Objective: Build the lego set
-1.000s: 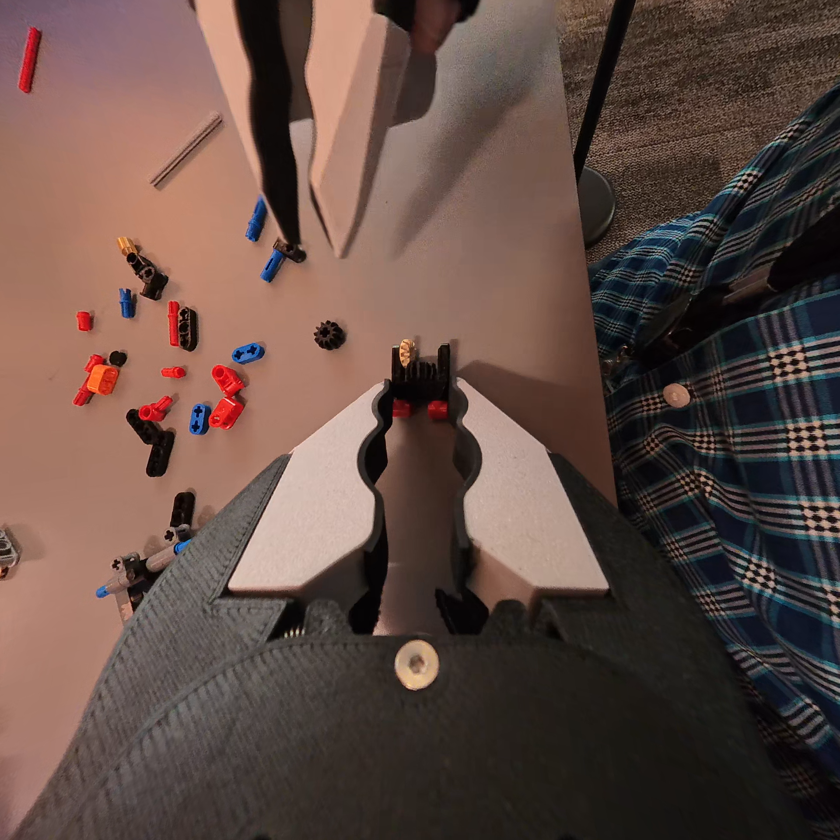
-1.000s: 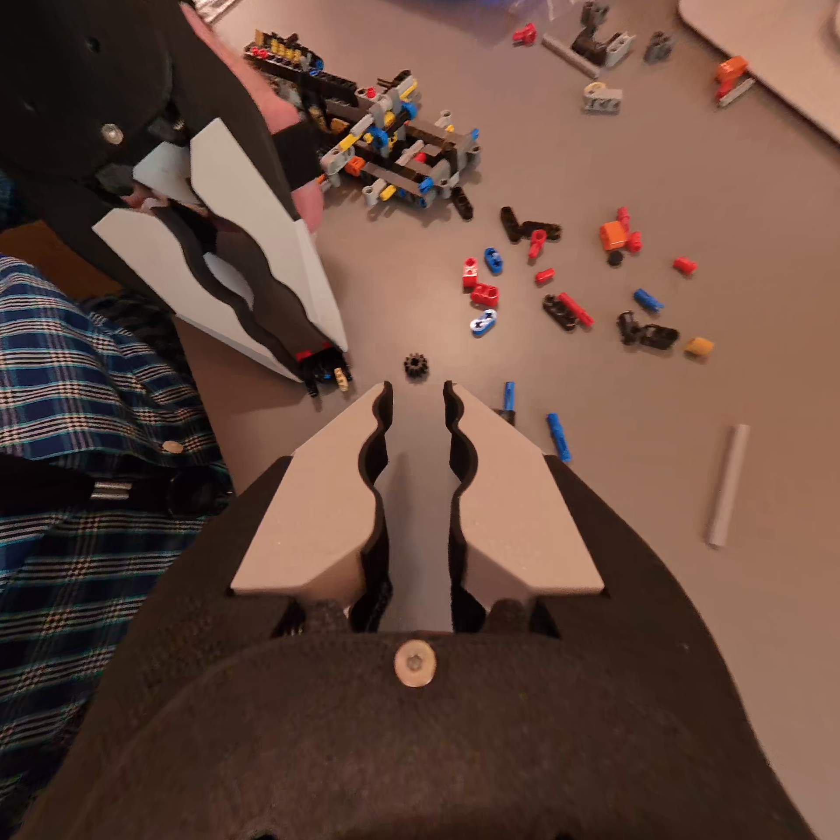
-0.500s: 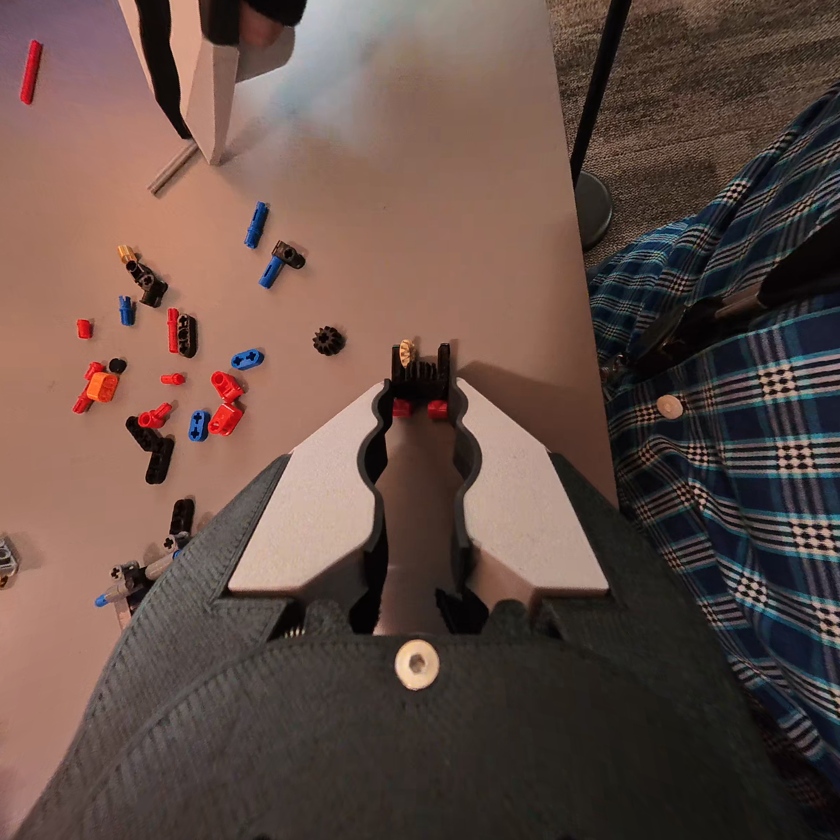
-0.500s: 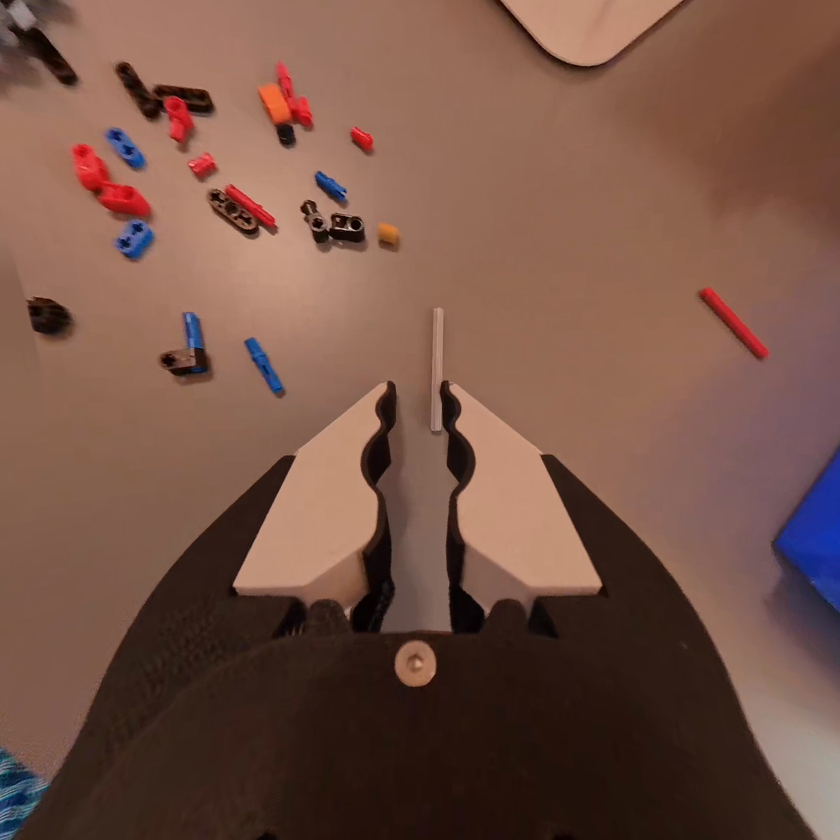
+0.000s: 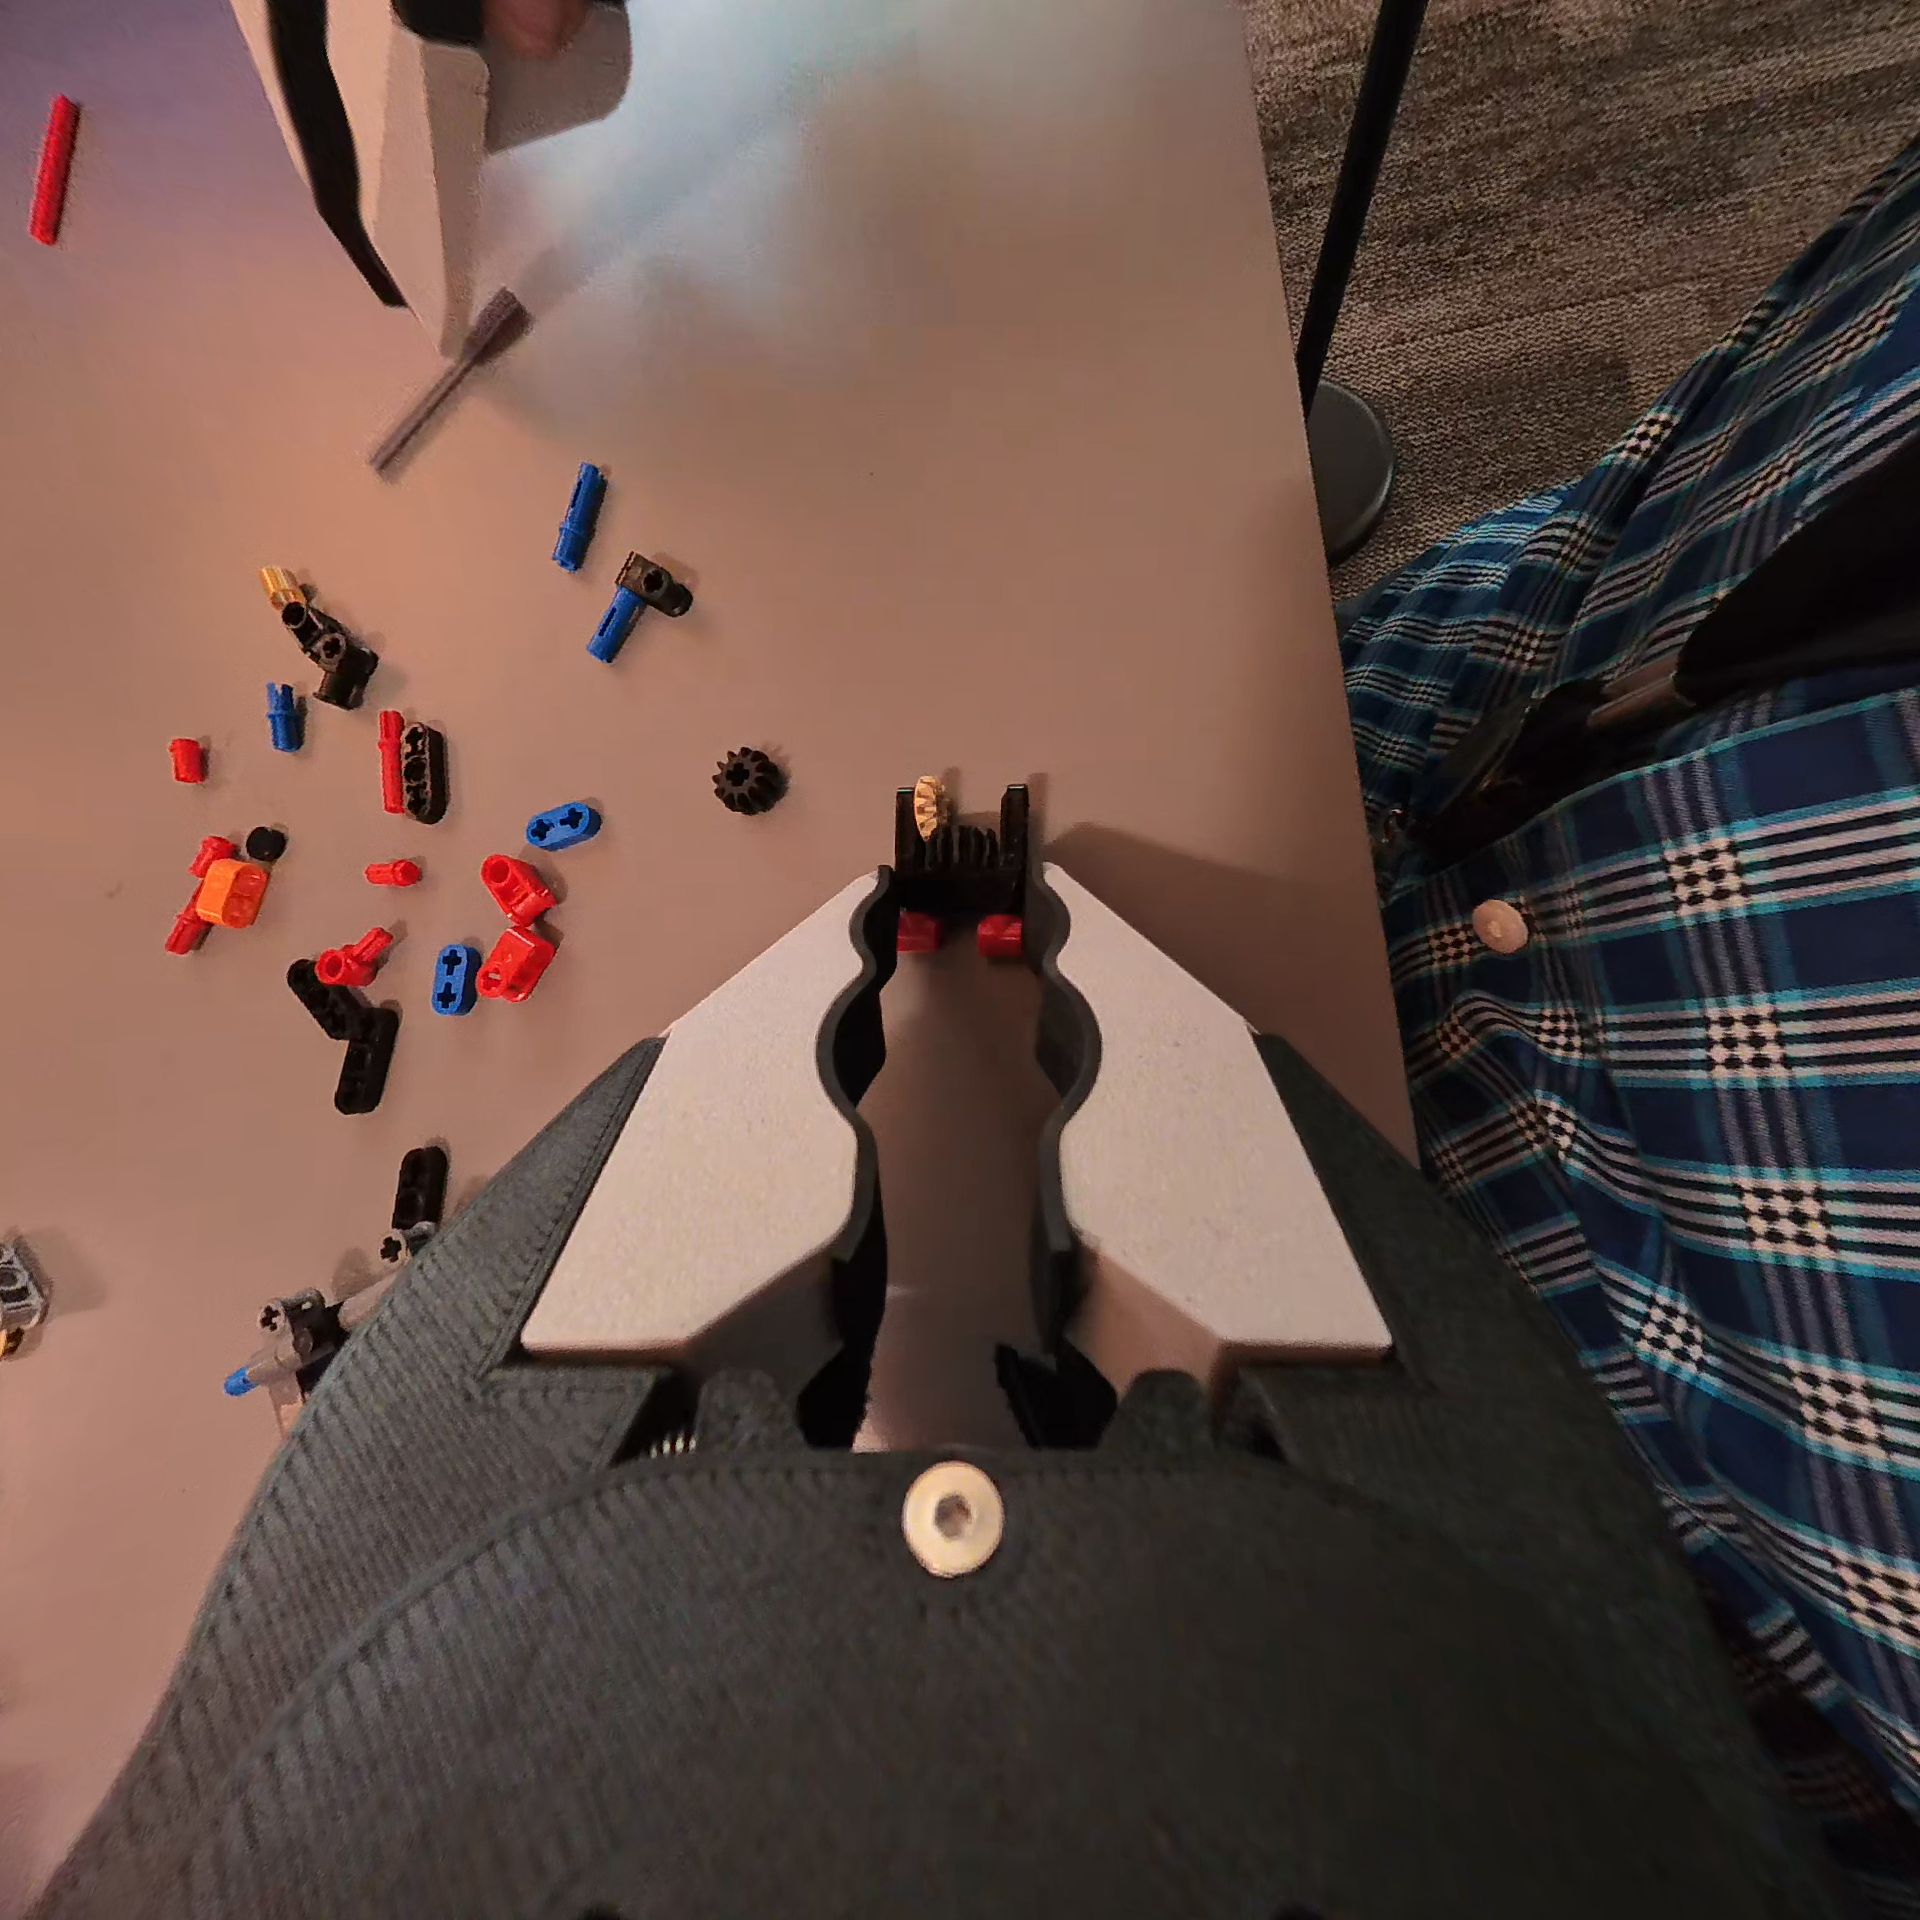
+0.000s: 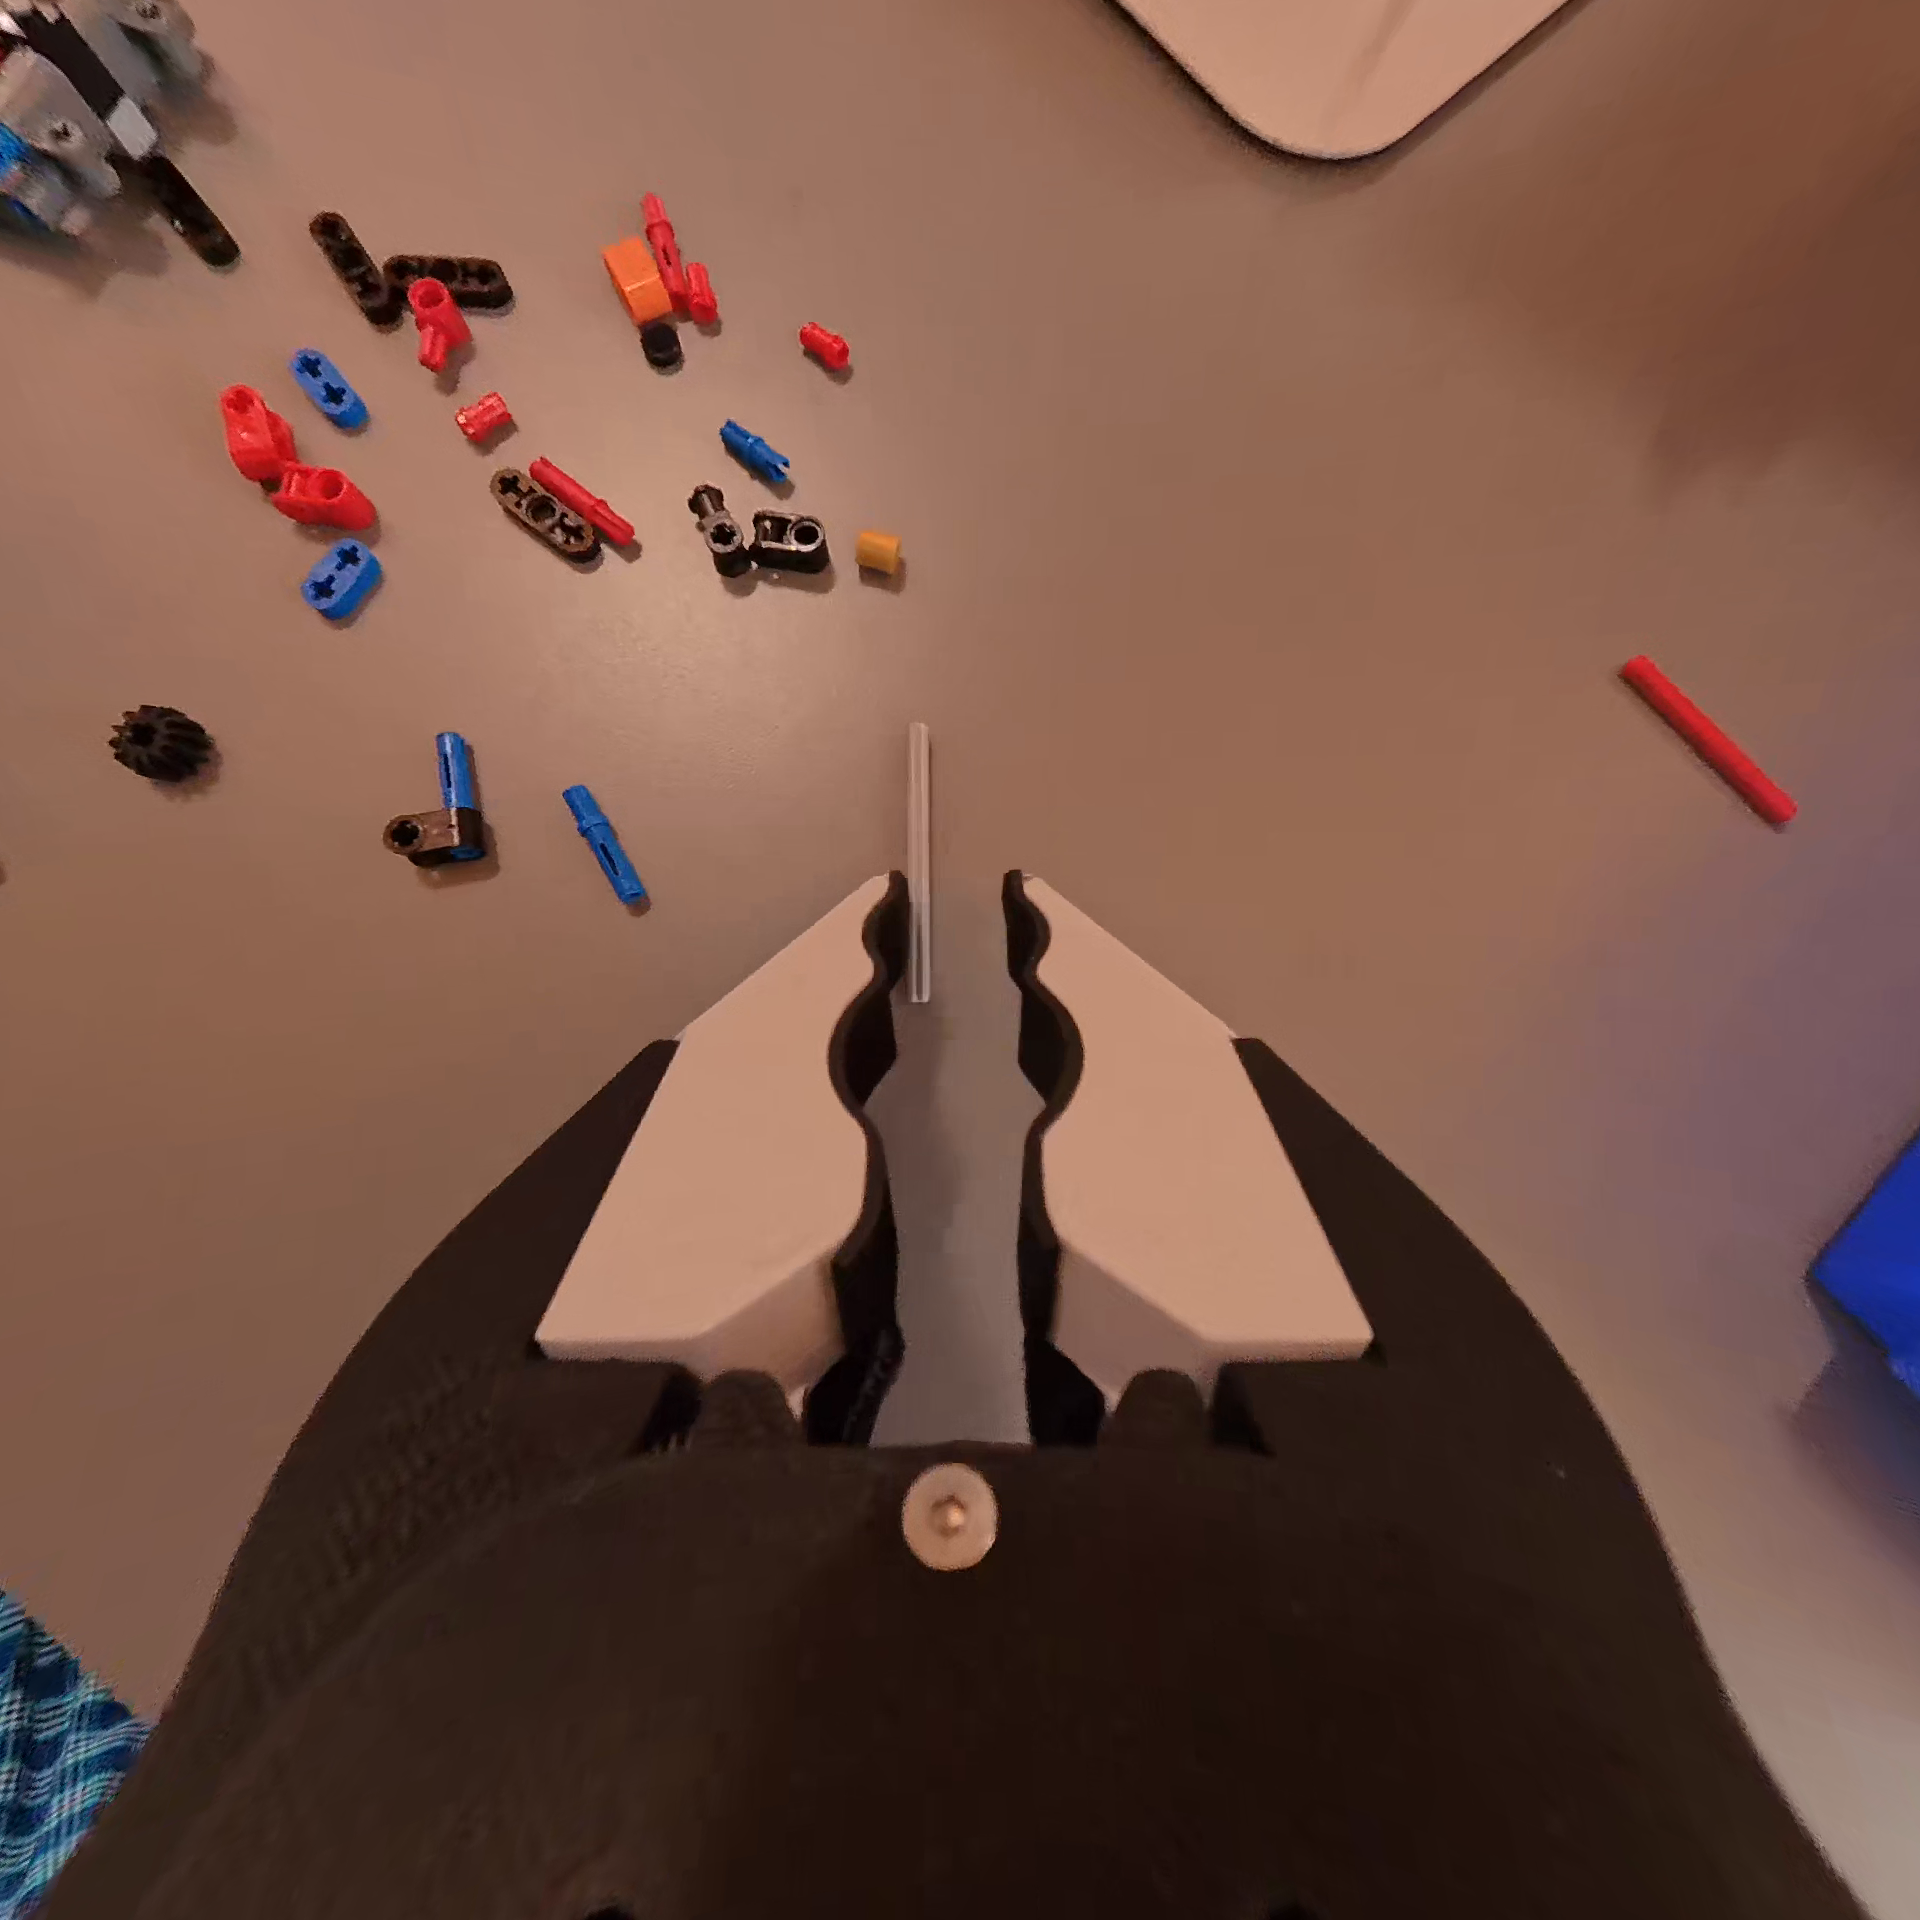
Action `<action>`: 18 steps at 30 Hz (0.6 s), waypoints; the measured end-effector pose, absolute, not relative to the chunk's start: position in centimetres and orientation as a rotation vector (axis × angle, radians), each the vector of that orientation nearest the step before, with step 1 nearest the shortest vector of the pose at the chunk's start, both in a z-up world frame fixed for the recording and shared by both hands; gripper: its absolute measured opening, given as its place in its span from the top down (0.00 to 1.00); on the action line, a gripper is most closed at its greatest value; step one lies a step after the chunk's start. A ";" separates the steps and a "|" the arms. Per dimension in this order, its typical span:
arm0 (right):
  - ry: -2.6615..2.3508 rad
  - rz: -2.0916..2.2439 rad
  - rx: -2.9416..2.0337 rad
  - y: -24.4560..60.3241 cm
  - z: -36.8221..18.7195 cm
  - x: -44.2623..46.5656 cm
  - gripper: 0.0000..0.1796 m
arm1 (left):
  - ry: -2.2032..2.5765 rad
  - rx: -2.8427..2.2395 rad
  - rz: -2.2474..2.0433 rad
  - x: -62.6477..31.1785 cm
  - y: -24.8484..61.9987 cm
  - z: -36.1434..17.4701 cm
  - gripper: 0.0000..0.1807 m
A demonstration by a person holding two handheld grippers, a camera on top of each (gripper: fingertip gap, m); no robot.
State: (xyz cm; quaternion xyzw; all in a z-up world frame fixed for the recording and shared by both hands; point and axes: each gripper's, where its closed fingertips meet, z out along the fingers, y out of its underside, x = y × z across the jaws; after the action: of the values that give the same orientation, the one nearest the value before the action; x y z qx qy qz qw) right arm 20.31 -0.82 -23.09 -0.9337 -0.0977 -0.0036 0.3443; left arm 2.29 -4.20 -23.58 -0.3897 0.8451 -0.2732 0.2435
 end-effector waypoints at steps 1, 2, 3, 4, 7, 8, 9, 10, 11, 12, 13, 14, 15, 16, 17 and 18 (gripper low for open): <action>-0.260 -0.009 -2.439 -0.8 -23.5 20.3 0.92 | 2.310 -1.065 -0.745 2.2 -4.1 -23.5 0.87; -0.266 0.007 -2.435 -0.8 -23.6 20.1 0.95 | 2.311 -1.065 -0.747 2.1 -4.2 -23.5 0.87; -0.271 0.029 -2.436 -0.8 -23.7 19.9 0.99 | 2.312 -1.065 -0.747 2.0 -4.1 -23.5 0.87; -0.274 0.035 -2.439 -0.8 -23.7 19.8 1.00 | 2.312 -1.065 -0.747 2.0 -4.1 -23.5 0.88; -0.296 0.062 -2.443 -0.9 -23.7 19.5 1.00 | 2.314 -1.066 -0.746 1.8 -3.9 -23.3 0.87; -0.315 0.088 -2.438 -0.9 -23.6 19.1 1.00 | 2.315 -1.065 -0.746 1.6 -3.9 -23.3 0.88; -0.338 0.095 -2.427 -1.0 -23.5 18.8 1.00 | 2.317 -1.064 -0.745 1.5 -3.9 -23.2 0.88; -0.369 0.090 -2.422 -1.2 -23.4 18.6 1.00 | 2.319 -1.064 -0.744 1.4 -3.8 -23.2 0.87; -0.411 0.090 -2.410 -1.4 -23.1 18.2 1.00 | 2.321 -1.063 -0.744 1.2 -3.8 -23.1 0.87; -0.436 0.086 -2.402 -1.6 -22.9 18.0 1.00 | 2.321 -1.064 -0.741 1.1 -3.7 -23.0 0.88; -0.462 0.090 -2.392 -1.8 -22.5 17.7 1.00 | 2.323 -1.063 -0.740 1.0 -3.6 -23.0 0.88; -0.528 0.114 -2.364 -2.0 -22.0 16.8 1.00 | 2.325 -1.060 -0.741 0.8 -3.6 -22.9 0.87; -0.628 0.134 -2.311 -2.3 -21.4 15.6 1.00 | 2.326 -1.062 -0.742 0.7 -3.8 -22.8 0.87; -0.715 0.142 -2.271 -2.6 -20.8 14.4 1.00 | 2.326 -1.062 -0.740 0.5 -3.9 -22.7 0.87; -0.803 0.160 -2.249 -3.1 -20.5 13.3 1.00 | 2.327 -1.061 -0.738 0.5 -4.0 -22.8 0.87; -0.890 0.163 -2.218 -3.4 -20.3 12.2 1.00 | 2.327 -1.060 -0.737 0.3 -4.1 -22.8 0.87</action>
State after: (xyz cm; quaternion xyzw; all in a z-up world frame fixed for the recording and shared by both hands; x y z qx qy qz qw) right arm 12.20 -3.44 -20.27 -0.8621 -0.3461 0.0634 0.3646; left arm 0.34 -4.14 -22.79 -0.3870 0.8494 -0.2690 0.2377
